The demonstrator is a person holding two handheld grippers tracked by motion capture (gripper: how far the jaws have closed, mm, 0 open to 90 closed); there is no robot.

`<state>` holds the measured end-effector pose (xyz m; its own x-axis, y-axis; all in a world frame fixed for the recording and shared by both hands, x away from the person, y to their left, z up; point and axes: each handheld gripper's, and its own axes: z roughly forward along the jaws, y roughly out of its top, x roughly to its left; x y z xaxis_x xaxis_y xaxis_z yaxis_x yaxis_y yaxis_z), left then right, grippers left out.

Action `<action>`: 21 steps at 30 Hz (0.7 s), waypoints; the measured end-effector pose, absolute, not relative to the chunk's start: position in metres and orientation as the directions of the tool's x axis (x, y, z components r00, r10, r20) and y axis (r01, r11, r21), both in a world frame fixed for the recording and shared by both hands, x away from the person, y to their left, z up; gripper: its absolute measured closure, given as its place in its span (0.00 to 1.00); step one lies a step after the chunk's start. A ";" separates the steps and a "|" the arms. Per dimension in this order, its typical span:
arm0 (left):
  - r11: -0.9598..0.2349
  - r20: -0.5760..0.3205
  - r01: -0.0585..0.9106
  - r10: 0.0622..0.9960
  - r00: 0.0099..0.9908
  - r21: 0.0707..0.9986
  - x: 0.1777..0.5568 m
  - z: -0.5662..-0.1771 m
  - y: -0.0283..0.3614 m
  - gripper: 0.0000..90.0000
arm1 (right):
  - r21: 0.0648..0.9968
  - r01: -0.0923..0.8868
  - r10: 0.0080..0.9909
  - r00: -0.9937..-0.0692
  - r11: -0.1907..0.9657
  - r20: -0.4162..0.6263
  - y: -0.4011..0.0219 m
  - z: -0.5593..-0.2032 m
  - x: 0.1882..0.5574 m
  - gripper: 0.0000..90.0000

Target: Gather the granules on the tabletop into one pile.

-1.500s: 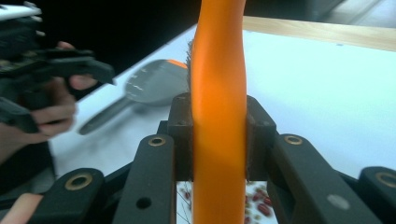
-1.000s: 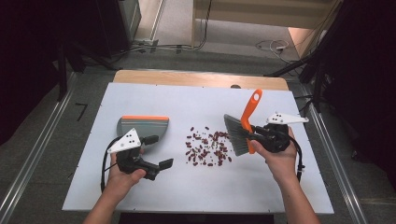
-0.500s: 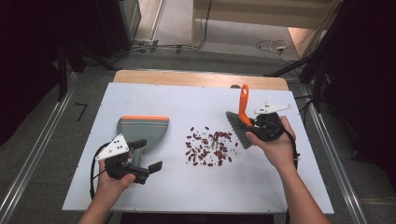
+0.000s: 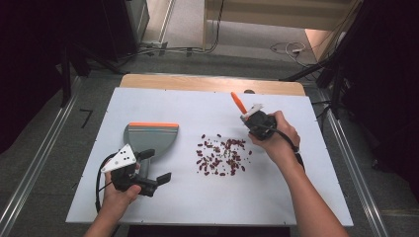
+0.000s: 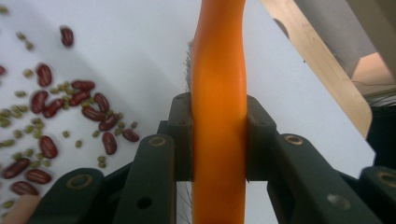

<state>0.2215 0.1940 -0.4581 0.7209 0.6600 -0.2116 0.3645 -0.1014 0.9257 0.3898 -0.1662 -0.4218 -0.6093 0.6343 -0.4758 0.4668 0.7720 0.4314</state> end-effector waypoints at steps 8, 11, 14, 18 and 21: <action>-0.082 -0.225 0.372 0.671 0.706 0.925 0.221 -0.461 0.199 0.00 | 0.369 0.490 0.611 -0.673 0.790 -0.416 -0.143 -0.445 0.398 0.77; -0.079 -0.227 0.373 0.672 0.705 0.924 0.221 -0.461 0.201 0.00 | 0.366 0.505 0.621 -0.686 0.782 -0.379 -0.141 -0.445 0.398 0.77; -0.081 -0.226 0.372 0.671 0.707 0.925 0.222 -0.461 0.202 0.00 | 0.333 0.487 0.586 -0.722 0.808 -0.368 -0.138 -0.448 0.393 0.76; -0.081 -0.228 0.376 0.671 0.705 0.923 0.223 -0.462 0.201 0.00 | 0.331 0.473 0.572 -0.745 0.816 -0.345 -0.134 -0.449 0.384 0.76; -0.092 -0.220 0.371 0.666 0.712 0.924 0.223 -0.462 0.200 0.00 | 0.328 0.463 0.560 -0.757 0.824 -0.337 -0.133 -0.449 0.379 0.76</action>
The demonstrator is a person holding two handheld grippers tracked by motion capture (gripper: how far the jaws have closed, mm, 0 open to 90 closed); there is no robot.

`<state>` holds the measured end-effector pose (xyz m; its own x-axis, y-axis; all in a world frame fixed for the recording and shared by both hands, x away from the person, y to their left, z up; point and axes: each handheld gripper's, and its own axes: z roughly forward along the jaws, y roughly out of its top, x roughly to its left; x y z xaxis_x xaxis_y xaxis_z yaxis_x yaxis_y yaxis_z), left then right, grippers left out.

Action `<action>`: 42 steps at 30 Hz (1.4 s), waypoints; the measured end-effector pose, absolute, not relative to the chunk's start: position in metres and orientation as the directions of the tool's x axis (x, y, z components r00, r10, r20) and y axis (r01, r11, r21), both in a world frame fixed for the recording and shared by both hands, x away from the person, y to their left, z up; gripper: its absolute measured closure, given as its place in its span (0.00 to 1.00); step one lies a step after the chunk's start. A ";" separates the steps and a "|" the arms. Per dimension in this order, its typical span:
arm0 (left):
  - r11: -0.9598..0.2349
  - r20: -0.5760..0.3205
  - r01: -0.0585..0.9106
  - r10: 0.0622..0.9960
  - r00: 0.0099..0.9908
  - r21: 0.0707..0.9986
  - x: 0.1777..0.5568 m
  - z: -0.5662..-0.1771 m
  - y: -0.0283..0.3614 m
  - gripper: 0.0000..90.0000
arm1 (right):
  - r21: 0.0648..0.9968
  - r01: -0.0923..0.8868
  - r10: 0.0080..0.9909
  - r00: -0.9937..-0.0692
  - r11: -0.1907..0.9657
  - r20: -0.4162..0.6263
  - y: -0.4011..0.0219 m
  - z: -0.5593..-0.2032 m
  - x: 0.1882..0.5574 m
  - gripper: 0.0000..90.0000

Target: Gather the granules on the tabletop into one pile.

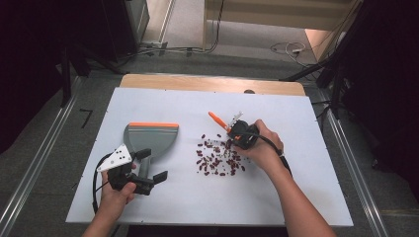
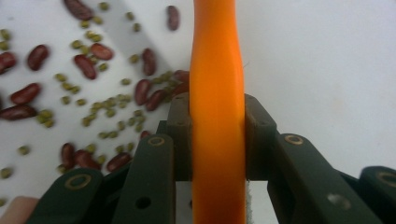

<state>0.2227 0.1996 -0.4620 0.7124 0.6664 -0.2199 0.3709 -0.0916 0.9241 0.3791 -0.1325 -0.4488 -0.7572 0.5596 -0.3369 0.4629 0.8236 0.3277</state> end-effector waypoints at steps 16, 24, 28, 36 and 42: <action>-0.092 -0.219 0.369 0.665 0.715 0.925 0.222 -0.464 0.201 0.00 | 0.361 0.345 0.477 -0.785 0.866 -0.395 -0.138 -0.438 0.356 0.76; -0.083 -0.225 0.370 0.665 0.712 0.925 0.222 -0.463 0.203 0.00 | 0.419 0.267 0.450 -0.779 0.868 -0.436 -0.123 -0.423 0.380 0.76; -0.079 -0.224 0.369 0.670 0.707 0.926 0.222 -0.463 0.208 0.00 | 0.385 0.199 0.377 -0.797 0.901 -0.471 -0.101 -0.427 0.396 0.76; -0.071 -0.232 0.372 0.671 0.705 0.926 0.223 -0.465 0.211 0.00 | 0.292 0.043 0.201 -0.819 0.956 -0.538 -0.063 -0.445 0.416 0.76; -0.067 -0.234 0.373 0.674 0.701 0.925 0.224 -0.465 0.214 0.00 | 0.262 0.035 0.161 -0.864 0.964 -0.478 -0.052 -0.454 0.407 0.76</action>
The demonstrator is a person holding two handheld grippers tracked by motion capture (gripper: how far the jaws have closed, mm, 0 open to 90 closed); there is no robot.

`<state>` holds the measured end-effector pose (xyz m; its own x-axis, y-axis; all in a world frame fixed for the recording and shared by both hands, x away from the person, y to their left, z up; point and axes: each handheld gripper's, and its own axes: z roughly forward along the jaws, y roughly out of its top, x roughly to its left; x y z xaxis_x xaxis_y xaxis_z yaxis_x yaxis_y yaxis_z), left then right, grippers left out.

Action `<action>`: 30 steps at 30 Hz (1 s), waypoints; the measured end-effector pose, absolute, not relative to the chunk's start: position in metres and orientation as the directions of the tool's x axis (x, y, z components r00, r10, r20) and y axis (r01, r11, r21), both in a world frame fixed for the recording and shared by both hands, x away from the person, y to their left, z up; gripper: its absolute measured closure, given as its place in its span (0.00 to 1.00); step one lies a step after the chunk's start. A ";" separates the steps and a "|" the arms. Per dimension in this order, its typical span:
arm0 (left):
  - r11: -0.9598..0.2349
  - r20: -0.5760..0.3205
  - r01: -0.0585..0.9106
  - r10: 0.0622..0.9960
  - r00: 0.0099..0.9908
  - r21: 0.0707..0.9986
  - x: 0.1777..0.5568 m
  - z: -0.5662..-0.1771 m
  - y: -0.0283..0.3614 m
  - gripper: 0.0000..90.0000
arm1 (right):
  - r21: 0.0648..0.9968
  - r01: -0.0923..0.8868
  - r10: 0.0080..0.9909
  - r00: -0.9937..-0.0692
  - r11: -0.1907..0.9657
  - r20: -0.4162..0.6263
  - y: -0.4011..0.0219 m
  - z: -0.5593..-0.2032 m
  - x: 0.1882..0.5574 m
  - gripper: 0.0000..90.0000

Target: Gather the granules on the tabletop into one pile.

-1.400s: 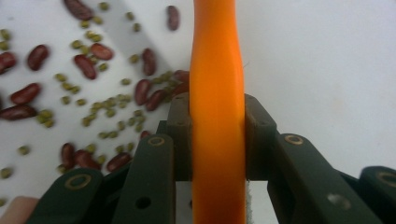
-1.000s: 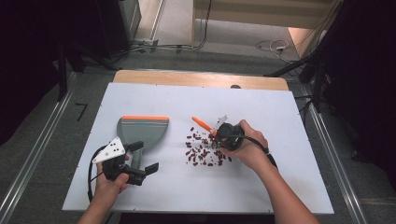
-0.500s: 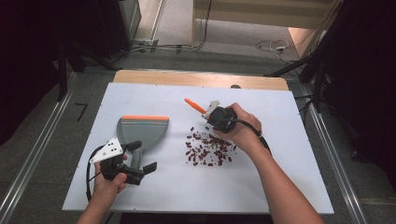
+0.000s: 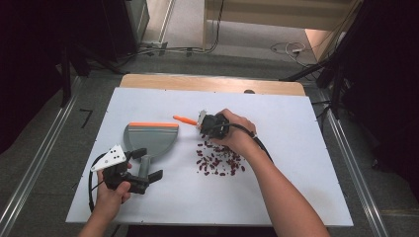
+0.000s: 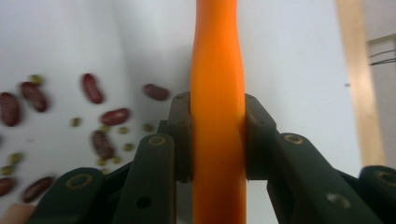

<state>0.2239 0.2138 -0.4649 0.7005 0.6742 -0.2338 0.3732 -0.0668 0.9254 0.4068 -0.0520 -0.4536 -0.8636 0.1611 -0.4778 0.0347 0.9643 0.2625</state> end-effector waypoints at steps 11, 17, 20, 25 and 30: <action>-0.070 -0.231 0.374 0.678 0.698 0.925 0.224 -0.465 0.214 0.00 | 0.222 -0.039 0.063 -0.899 0.974 -0.434 -0.057 -0.455 0.380 0.76; -0.077 -0.227 0.376 0.680 0.697 0.923 0.225 -0.465 0.213 0.00 | 0.232 -0.081 0.027 -0.903 0.969 -0.429 -0.067 -0.456 0.368 0.75; -0.079 -0.226 0.376 0.681 0.697 0.923 0.225 -0.465 0.213 0.00 | 0.230 -0.102 0.006 -0.905 0.968 -0.426 -0.070 -0.456 0.362 0.75; -0.081 -0.228 0.380 0.680 0.697 0.922 0.225 -0.466 0.213 0.00 | 0.223 -0.148 -0.049 -0.916 0.964 -0.398 -0.079 -0.453 0.355 0.75; -0.077 -0.230 0.379 0.679 0.697 0.922 0.225 -0.466 0.212 0.00 | 0.211 -0.178 -0.085 -0.918 0.961 -0.387 -0.082 -0.450 0.352 0.75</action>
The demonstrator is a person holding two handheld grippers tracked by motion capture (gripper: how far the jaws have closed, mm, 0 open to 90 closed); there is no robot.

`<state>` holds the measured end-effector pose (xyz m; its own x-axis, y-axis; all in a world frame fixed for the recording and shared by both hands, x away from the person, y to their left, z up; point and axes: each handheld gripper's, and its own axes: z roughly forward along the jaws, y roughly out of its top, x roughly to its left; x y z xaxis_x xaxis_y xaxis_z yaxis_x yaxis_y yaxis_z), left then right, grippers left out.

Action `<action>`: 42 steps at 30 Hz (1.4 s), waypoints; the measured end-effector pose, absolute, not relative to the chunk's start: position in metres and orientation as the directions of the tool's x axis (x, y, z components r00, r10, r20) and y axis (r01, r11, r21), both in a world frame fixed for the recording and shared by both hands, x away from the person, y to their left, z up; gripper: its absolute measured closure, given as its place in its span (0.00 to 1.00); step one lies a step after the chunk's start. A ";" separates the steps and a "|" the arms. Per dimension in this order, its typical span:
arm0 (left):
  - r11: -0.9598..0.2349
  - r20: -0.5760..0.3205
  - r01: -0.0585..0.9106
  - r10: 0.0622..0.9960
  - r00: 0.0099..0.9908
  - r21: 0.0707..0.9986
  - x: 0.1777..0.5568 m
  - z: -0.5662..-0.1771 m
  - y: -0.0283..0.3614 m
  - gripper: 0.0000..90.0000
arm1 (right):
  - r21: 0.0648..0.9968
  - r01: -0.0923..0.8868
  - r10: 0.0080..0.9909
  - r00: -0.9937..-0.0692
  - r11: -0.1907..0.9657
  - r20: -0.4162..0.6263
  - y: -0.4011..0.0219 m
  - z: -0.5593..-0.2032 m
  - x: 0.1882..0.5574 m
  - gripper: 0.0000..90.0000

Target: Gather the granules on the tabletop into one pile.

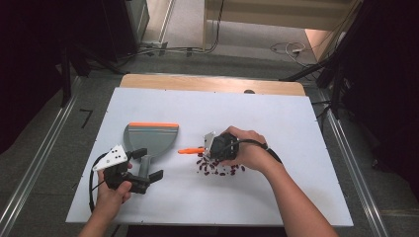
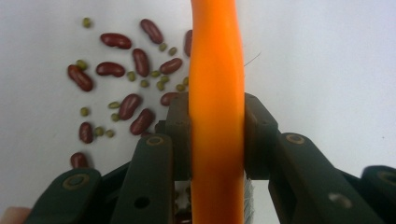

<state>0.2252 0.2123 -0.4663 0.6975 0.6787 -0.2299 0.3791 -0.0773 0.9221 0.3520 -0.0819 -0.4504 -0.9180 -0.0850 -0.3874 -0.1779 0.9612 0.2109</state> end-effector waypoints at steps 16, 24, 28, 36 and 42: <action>-0.066 -0.232 0.377 0.688 0.688 0.924 0.226 -0.466 0.216 0.00 | 0.477 0.211 0.315 -0.938 0.853 -0.148 -0.086 -0.387 0.349 0.76; -0.067 -0.230 0.376 0.688 0.689 0.924 0.225 -0.465 0.216 0.00 | 0.423 0.402 0.342 -0.915 0.812 0.213 -0.059 -0.403 0.349 0.76; -0.068 -0.230 0.376 0.688 0.689 0.924 0.225 -0.465 0.216 0.00 | 0.380 0.494 0.383 -0.862 0.782 0.332 -0.051 -0.416 0.357 0.76; -0.063 -0.231 0.375 0.690 0.686 0.925 0.225 -0.465 0.218 0.00 | 0.290 0.647 0.453 -0.725 0.705 0.518 -0.045 -0.458 0.381 0.76; -0.069 -0.231 0.379 0.688 0.688 0.923 0.225 -0.465 0.216 0.00 | 0.287 0.694 0.554 -0.708 0.660 0.438 -0.052 -0.466 0.386 0.75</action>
